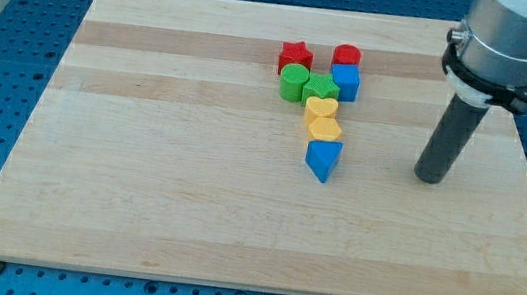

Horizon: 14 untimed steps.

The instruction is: Move the red circle towards top center of the board

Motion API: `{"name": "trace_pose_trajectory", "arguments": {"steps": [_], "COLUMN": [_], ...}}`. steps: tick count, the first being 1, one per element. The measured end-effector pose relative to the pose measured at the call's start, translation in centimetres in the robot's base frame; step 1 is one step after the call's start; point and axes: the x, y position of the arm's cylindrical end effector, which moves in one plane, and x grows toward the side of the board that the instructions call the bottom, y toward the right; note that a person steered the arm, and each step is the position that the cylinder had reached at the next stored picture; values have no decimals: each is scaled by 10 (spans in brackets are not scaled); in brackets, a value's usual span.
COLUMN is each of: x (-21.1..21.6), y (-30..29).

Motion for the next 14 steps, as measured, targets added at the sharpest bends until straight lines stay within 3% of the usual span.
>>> {"name": "trace_pose_trajectory", "arguments": {"steps": [1, 4, 5, 7, 10, 14], "x": [-8, -135, -157, -158, -180, -207], "y": [0, -4, -28, -116, -170, -159]}}
